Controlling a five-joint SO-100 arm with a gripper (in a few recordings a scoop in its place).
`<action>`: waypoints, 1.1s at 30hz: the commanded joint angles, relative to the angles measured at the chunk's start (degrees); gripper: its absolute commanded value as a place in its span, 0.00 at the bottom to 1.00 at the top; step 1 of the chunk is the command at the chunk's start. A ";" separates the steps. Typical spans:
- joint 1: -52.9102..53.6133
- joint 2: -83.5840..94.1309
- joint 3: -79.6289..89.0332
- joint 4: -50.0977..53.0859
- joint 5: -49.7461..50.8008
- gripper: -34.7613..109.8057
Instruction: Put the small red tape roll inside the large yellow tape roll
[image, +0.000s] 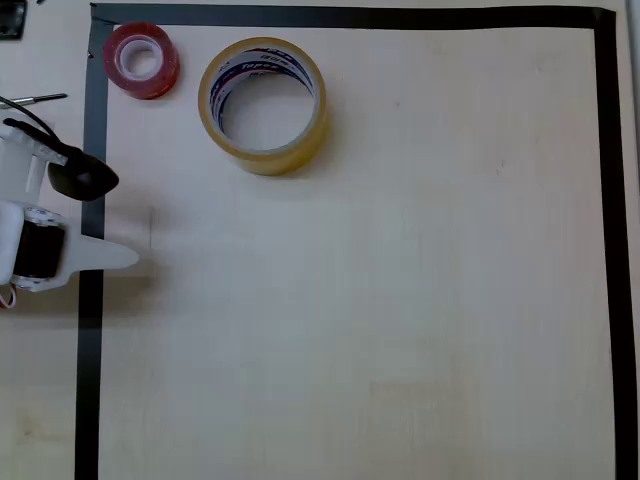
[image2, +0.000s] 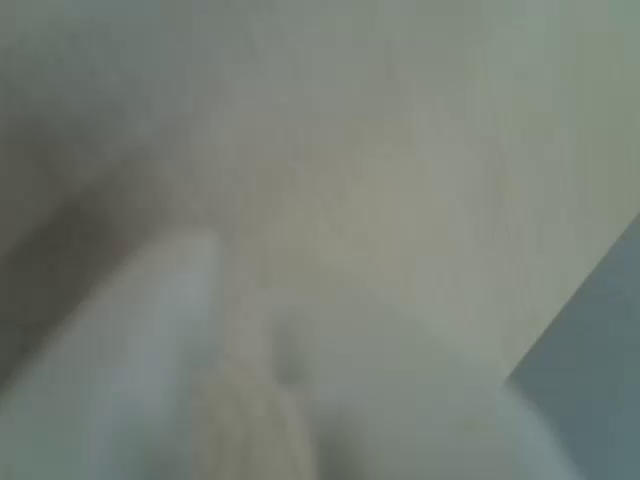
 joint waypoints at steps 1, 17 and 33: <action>0.79 1.67 -0.62 0.44 1.58 0.25; 0.79 1.67 -0.62 0.35 1.58 0.28; -3.52 -19.69 -23.12 3.16 -3.78 0.28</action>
